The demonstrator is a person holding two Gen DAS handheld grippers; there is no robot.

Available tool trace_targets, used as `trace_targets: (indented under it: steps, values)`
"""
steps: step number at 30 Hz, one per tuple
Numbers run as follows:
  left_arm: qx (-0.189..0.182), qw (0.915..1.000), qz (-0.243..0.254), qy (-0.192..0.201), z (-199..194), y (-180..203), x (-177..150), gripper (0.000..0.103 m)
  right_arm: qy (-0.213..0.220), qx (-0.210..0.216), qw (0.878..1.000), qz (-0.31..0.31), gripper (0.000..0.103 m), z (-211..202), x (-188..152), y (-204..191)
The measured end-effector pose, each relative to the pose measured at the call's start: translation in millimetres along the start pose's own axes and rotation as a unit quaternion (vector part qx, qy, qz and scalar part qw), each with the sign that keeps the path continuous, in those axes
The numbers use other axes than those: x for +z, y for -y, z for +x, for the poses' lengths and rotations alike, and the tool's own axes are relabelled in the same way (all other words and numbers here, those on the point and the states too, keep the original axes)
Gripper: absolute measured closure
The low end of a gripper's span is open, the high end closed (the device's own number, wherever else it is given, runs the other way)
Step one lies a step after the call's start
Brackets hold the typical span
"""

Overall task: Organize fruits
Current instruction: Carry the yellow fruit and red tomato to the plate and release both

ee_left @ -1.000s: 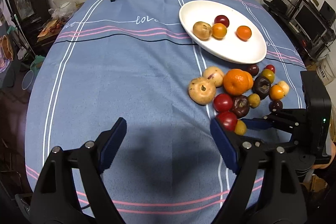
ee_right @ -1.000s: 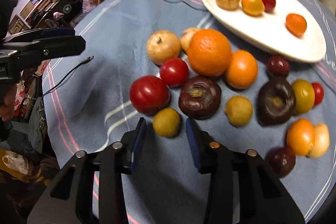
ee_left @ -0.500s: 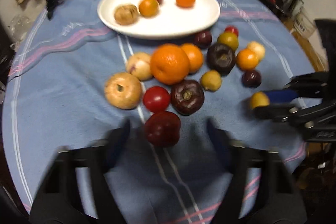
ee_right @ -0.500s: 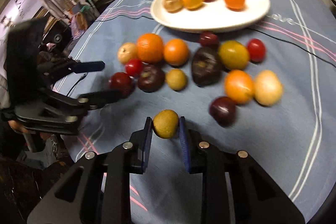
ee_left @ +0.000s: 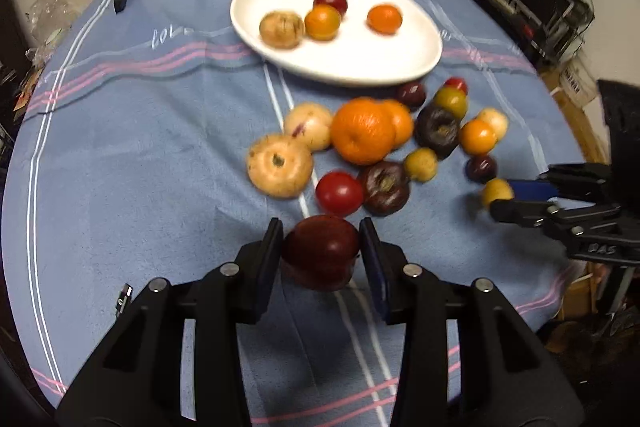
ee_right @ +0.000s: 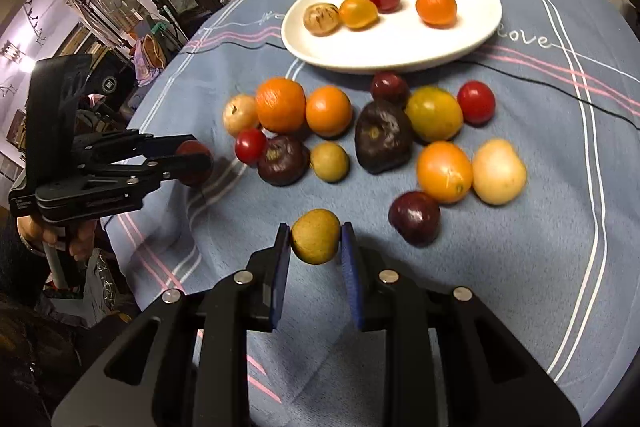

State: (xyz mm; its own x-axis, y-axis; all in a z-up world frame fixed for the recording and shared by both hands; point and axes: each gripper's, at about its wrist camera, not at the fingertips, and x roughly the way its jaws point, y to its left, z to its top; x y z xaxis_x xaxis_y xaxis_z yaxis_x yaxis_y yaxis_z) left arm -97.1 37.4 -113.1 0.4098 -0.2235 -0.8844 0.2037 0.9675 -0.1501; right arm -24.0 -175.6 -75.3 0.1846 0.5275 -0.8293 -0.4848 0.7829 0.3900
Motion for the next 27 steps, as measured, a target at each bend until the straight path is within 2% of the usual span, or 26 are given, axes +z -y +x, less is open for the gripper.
trace_targets:
  steps: [7, 10, 14, 21, 27]
  values:
    - [0.0, 0.9989, 0.013, 0.046, -24.4, 13.2, 38.6, 0.063, 0.017, 0.0, 1.0, -0.003, 0.077, -9.3, 13.8, 2.4]
    - [0.002, 0.9979, 0.026, 0.059, -28.3, 20.6, 61.6, 0.063, 0.039, -0.004, 0.999, -0.01, 0.077, -24.4, 26.7, 4.7]
    - [0.002, 0.9948, 0.04, 0.094, -39.7, 29.8, 103.2, 0.063, 0.093, -0.002, 0.996, -0.017, 0.077, -58.9, 60.2, 8.2]
    - [0.021, 0.9912, 0.049, 0.121, -37.1, 41.0, 165.1, 0.063, 0.164, -0.015, 0.986, -0.029, 0.077, -93.4, 124.8, 18.5]
    - [0.037, 0.9915, 0.045, 0.116, -20.0, 43.8, 193.1, 0.063, 0.172, -0.024, 0.984, -0.029, 0.077, -88.4, 156.4, 31.1]
